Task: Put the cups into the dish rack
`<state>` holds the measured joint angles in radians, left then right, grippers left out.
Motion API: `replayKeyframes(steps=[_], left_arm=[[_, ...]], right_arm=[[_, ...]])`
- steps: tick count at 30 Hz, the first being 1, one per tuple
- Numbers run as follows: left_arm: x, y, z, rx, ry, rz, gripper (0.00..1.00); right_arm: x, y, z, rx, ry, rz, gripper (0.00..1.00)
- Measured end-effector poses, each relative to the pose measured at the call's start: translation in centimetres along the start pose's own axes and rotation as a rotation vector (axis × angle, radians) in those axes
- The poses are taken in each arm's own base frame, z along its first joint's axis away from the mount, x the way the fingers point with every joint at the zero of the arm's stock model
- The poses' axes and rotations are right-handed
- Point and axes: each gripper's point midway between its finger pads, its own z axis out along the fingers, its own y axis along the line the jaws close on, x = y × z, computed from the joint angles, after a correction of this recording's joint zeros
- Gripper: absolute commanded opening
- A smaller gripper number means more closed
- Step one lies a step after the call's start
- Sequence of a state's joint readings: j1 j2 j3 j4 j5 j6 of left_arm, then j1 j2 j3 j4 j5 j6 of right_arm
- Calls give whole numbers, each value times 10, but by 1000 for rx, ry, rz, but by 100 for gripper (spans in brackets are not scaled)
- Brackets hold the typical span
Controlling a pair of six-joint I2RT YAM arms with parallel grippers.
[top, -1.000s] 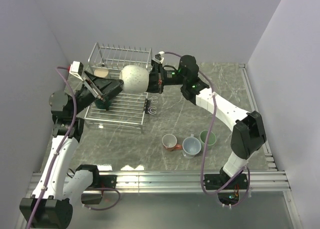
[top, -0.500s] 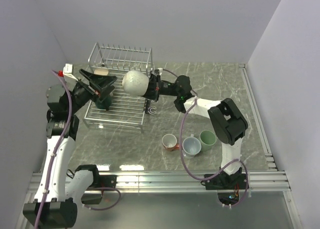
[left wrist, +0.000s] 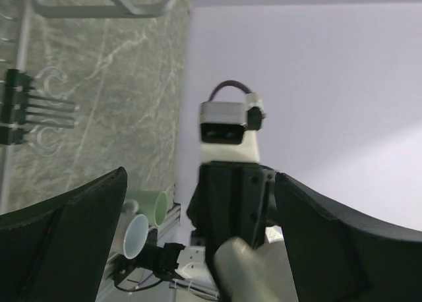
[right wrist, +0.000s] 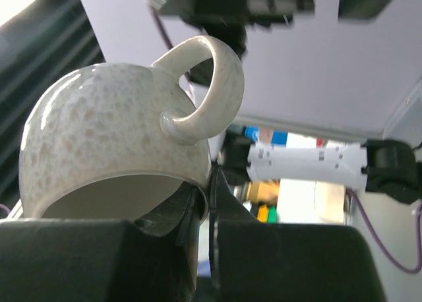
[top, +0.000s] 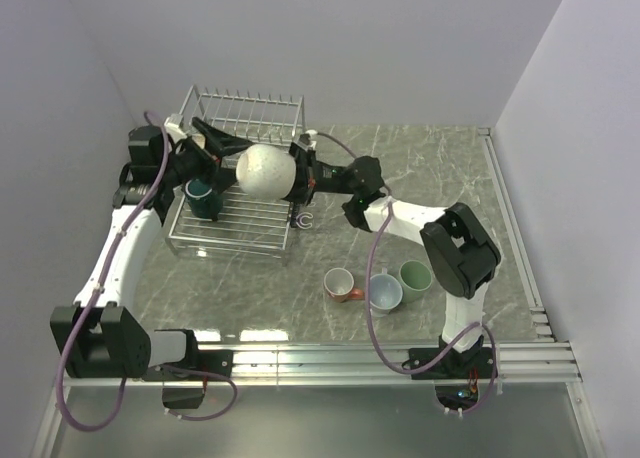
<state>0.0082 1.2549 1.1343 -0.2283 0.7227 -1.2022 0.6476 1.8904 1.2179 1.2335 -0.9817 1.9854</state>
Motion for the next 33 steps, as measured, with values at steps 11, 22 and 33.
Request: replayKeyframes(steps=[11,22,33], left_arm=[[10,-82,-7,169,86,97,99],[43,-63,-19,103,182,132,98],[51,-59,-25,53,211,46,97]], right_arm=[[23,-5,8,21,89,3,0],[43,35,14,62,254,-65,0],[32,47,18,228,203,-171,0]])
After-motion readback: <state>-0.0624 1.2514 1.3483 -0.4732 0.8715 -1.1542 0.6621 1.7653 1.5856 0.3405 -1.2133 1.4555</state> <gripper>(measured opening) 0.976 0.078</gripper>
